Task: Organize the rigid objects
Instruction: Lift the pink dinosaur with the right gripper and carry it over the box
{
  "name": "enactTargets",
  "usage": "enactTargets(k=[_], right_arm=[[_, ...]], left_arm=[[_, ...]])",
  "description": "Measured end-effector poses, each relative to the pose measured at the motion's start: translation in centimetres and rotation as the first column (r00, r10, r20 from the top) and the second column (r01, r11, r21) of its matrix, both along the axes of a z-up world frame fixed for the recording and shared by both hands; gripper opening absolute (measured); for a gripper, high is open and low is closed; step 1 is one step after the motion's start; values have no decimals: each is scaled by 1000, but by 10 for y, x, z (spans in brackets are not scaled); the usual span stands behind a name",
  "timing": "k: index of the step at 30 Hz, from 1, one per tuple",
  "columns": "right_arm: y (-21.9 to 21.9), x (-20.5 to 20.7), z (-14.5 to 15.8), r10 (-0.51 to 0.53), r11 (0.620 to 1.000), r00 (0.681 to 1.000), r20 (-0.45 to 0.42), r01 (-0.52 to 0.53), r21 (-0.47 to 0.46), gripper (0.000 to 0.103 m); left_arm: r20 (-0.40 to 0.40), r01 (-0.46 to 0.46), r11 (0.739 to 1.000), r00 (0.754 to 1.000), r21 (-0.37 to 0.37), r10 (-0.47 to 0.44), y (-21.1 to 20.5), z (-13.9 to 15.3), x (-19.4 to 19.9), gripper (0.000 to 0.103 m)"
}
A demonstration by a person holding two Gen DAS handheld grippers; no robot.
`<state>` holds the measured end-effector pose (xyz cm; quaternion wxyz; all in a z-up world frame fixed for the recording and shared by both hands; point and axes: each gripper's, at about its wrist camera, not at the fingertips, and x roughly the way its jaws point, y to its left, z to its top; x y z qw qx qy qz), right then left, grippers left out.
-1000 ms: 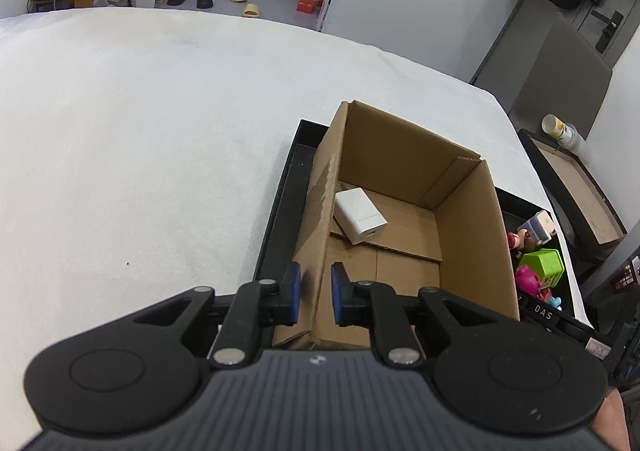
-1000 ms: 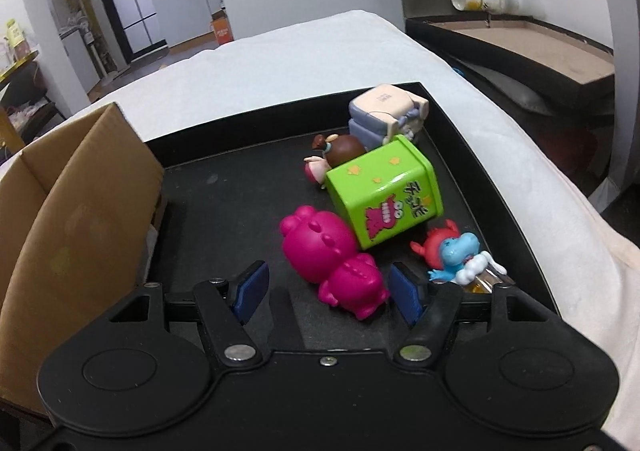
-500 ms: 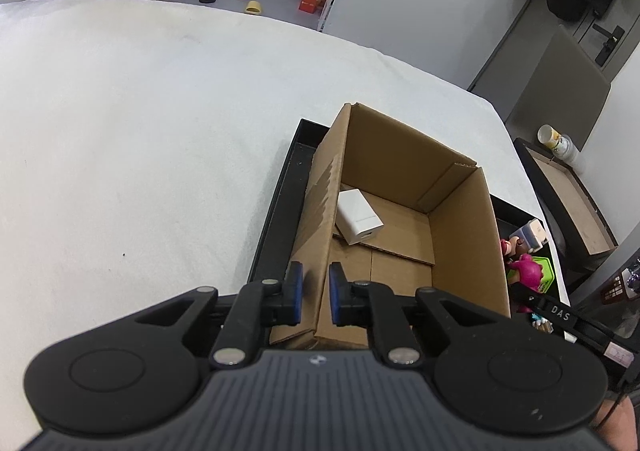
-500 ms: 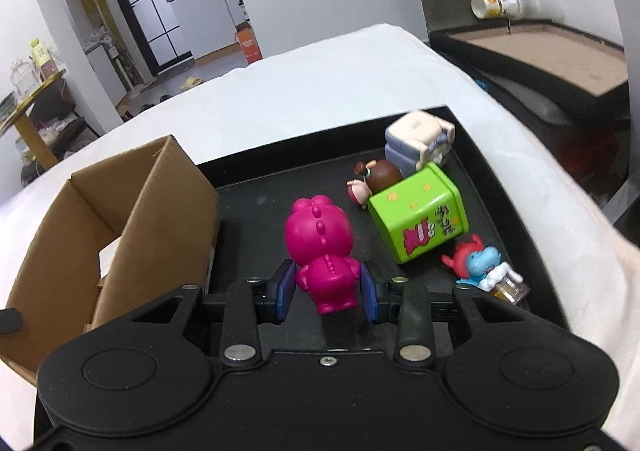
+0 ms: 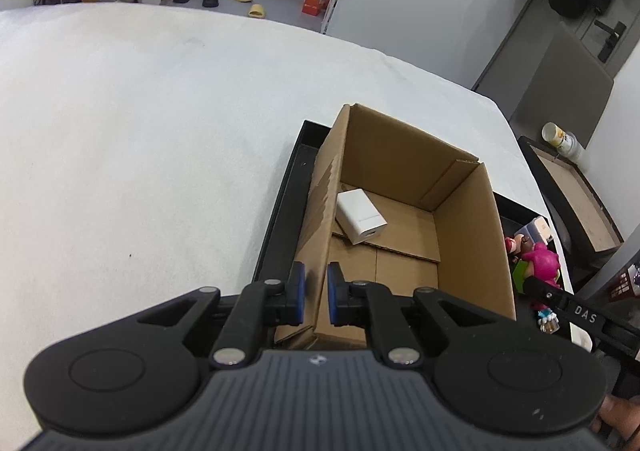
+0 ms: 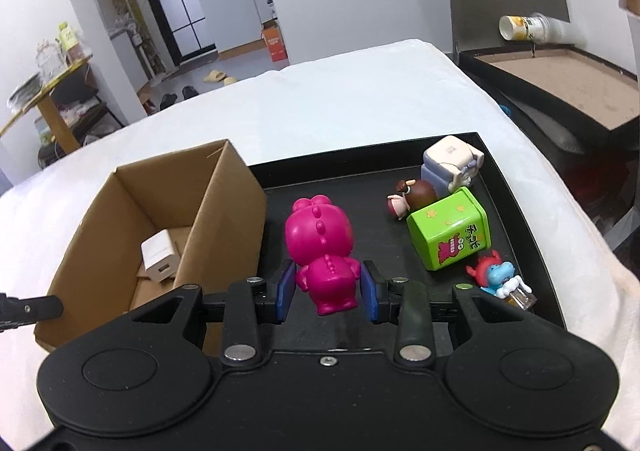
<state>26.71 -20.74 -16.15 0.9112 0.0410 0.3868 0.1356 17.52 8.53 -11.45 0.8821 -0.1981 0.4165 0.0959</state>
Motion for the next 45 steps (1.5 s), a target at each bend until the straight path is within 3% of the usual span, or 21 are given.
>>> enactTargets(k=[22,45], right_arm=[[37,-14,66,45,998,995,86,-41,-46,34],[109,-11,57,180,978,982,57,-172,-116,34]], left_arm=[[39,-3,997,999,-77,6,6,-4,-9,10],[51,-10,986,999,-167,19,17,-7,-13,10]])
